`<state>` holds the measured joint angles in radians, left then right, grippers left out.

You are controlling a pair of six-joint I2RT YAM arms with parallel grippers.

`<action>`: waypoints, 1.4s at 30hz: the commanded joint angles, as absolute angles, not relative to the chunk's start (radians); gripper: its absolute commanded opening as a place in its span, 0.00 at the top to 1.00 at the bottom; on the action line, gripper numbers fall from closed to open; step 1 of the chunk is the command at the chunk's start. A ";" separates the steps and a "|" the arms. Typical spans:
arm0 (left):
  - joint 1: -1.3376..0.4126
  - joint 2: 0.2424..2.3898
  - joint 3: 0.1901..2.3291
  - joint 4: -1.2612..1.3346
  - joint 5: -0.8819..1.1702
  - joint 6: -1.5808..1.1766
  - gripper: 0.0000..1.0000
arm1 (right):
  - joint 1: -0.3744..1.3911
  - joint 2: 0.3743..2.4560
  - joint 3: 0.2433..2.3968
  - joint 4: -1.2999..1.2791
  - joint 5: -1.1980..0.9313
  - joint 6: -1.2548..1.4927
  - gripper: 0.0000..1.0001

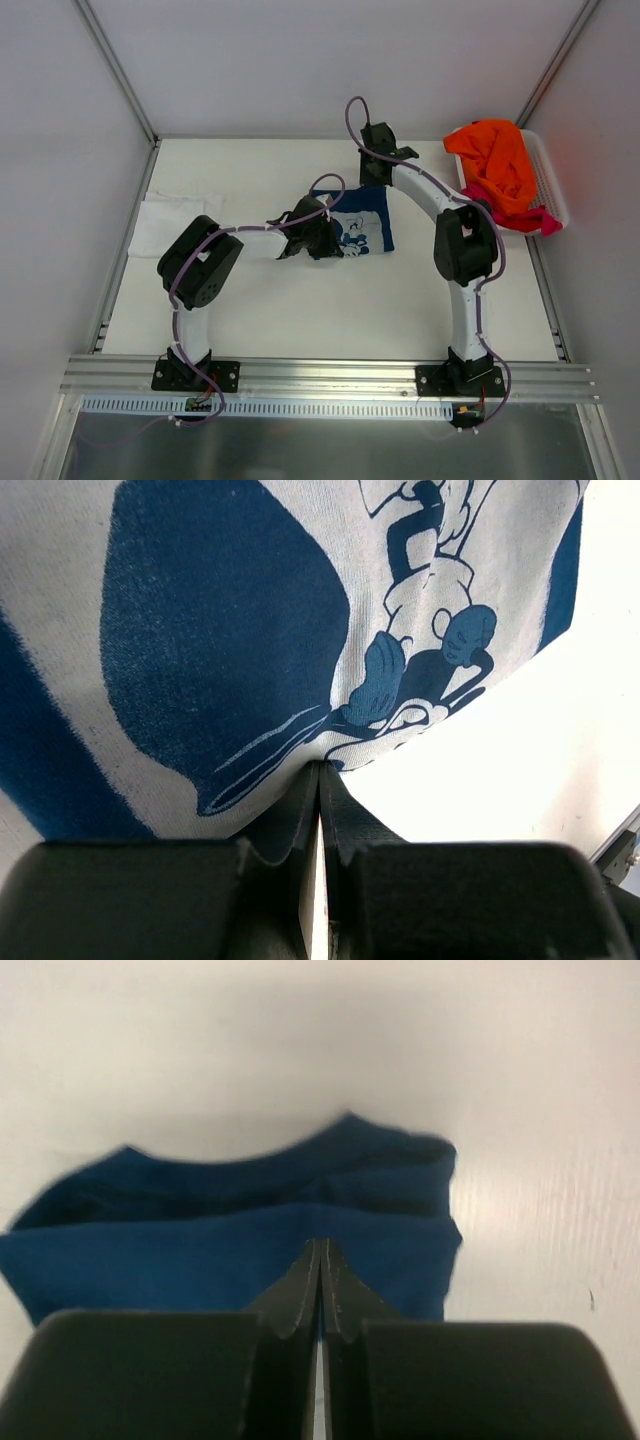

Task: Fold and stack the t-shirts
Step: Fold the long partially folded tshirt into a neat square

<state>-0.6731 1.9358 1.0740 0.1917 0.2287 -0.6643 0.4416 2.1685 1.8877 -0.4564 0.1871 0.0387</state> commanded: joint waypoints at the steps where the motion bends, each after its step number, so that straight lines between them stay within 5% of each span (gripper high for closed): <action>1: -0.678 1.899 1.069 0.110 0.203 -0.626 1.00 | 0.449 2.008 1.743 -0.439 0.196 0.031 0.99; 11: -0.667 1.838 1.357 0.006 0.107 -0.502 0.92 | 0.442 1.967 1.654 -0.426 0.170 0.035 1.00; 20: -0.600 1.982 1.543 -0.051 0.135 -0.477 0.97 | 0.425 2.042 1.741 -0.454 0.127 0.040 1.00; 33: -0.525 2.154 1.604 -0.054 0.190 -0.508 1.00 | 0.384 2.186 1.861 -0.472 -0.034 0.052 0.99; 42: -0.482 2.178 1.576 -0.054 0.195 -0.497 1.00 | 0.361 2.247 1.911 -0.566 0.119 0.032 1.00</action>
<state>-0.5060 2.1788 1.5661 -0.0574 0.1852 -0.5083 0.3798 2.2436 1.8729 -0.5087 0.0483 0.0422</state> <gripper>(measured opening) 0.005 0.009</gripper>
